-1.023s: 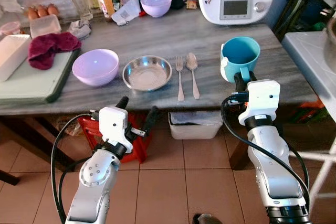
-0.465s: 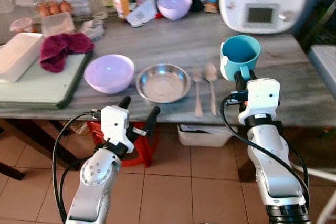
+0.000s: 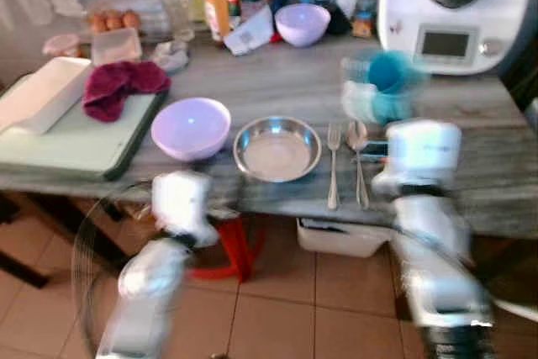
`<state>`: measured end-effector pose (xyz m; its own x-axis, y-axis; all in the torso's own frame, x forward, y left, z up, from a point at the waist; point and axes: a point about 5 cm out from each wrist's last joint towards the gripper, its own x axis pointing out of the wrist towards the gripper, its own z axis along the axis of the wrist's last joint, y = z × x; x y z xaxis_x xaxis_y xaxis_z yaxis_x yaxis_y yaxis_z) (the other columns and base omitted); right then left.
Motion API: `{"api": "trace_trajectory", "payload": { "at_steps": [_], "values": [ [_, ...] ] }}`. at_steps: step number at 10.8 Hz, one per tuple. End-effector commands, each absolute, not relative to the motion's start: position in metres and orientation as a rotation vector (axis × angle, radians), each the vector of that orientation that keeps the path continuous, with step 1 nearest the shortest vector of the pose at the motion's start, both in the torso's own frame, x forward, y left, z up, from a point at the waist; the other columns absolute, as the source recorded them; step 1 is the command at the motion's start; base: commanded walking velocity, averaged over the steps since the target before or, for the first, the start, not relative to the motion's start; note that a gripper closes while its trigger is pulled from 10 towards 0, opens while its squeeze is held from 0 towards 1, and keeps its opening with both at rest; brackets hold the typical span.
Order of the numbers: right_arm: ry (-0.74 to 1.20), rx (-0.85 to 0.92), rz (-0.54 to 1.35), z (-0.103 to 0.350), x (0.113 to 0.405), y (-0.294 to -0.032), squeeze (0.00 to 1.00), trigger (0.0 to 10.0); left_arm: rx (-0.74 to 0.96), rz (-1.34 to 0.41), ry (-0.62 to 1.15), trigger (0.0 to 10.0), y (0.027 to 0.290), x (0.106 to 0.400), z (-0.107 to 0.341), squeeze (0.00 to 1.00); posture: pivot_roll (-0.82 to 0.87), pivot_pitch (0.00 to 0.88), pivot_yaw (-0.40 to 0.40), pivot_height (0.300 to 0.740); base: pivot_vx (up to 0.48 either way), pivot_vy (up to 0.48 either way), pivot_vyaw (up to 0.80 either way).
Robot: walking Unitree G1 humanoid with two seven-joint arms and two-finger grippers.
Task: Setting the table
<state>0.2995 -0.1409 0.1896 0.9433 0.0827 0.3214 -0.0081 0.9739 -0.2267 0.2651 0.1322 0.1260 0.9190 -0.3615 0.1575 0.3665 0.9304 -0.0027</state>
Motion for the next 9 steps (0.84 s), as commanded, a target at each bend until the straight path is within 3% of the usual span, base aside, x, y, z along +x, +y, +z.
{"api": "trace_trajectory", "payload": {
  "at_steps": [1, 4, 9],
  "values": [
    [-0.344, -0.239, 0.006, 0.193, 0.298, -0.153, 0.0, 10.0, -0.044, -0.403, -0.165, 10.0, 0.123, 0.265, 0.128, 0.0, -0.11, 0.126, 0.058, 0.74, 0.322, 0.0, 0.0],
    [-0.346, -0.239, 0.009, 0.193, 0.299, -0.152, 0.0, 10.0, -0.041, -0.4, -0.16, 10.0, 0.124, 0.264, 0.127, 0.0, -0.11, 0.125, 0.056, 0.74, 0.316, 0.0, 0.0],
    [-0.339, -0.236, 0.021, 0.193, 0.301, -0.154, 0.0, 10.0, 0.023, -0.375, -0.15, 10.0, 0.139, 0.257, 0.123, 0.0, -0.1, 0.128, 0.053, 0.74, 0.0, 0.0, 0.0]
  ]
}}
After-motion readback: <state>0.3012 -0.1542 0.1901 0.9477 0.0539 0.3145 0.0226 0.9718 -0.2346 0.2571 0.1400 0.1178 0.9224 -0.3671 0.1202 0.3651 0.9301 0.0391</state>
